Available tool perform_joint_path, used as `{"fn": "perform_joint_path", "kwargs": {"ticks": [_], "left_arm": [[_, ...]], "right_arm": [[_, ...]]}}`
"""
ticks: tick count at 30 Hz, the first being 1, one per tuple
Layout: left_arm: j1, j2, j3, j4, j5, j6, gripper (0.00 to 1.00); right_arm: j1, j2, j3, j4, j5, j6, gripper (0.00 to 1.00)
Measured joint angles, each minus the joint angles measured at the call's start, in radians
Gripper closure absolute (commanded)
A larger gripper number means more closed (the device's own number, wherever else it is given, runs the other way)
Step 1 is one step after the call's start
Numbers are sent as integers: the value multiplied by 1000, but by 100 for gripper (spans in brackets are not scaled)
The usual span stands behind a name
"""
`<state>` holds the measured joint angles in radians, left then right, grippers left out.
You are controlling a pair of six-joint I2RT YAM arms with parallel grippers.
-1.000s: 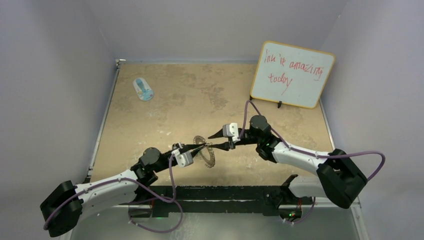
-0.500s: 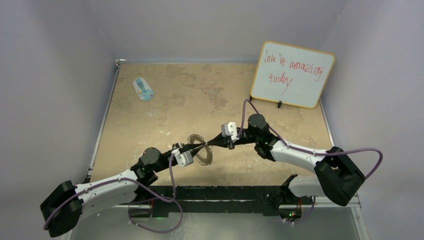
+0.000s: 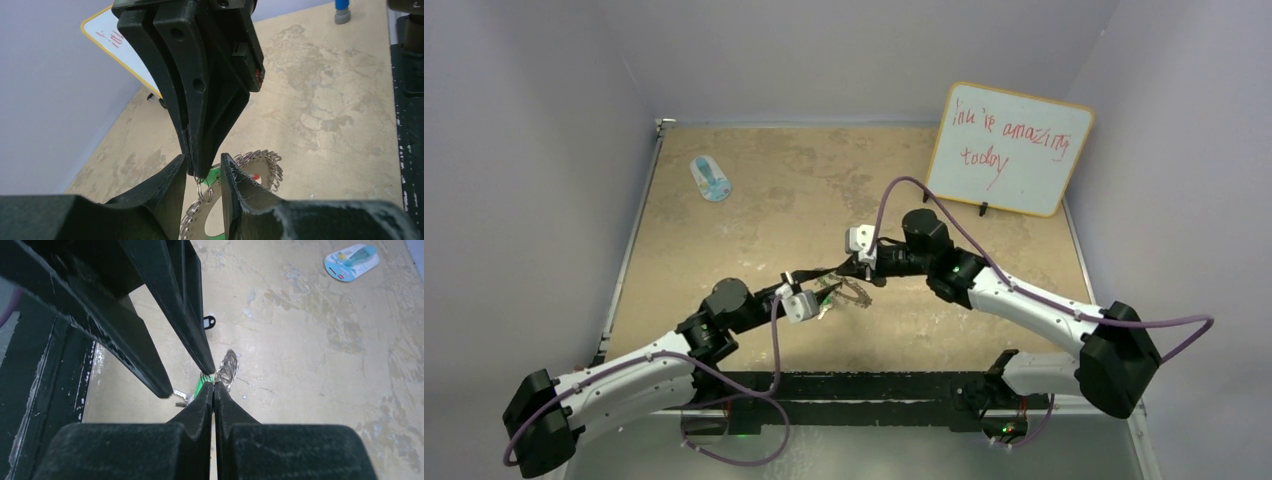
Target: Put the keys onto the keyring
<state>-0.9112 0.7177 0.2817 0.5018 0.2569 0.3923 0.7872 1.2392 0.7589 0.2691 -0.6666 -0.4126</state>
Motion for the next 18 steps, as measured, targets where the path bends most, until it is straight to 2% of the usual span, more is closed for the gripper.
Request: {"fn": "perform_joint_path", "kwargs": {"ticks": [7,14,18], "left_arm": [[0,-17,131,-263,-91,23,73],[0,-29,218,-543,-142,11,74],[0,-46,259,-639,-148,11,74]], "right_arm": [[85,29,174,-229,162,1,100],[109,84,202,-306,205,8,100],[117,114,208,-317,205,8,100]]}}
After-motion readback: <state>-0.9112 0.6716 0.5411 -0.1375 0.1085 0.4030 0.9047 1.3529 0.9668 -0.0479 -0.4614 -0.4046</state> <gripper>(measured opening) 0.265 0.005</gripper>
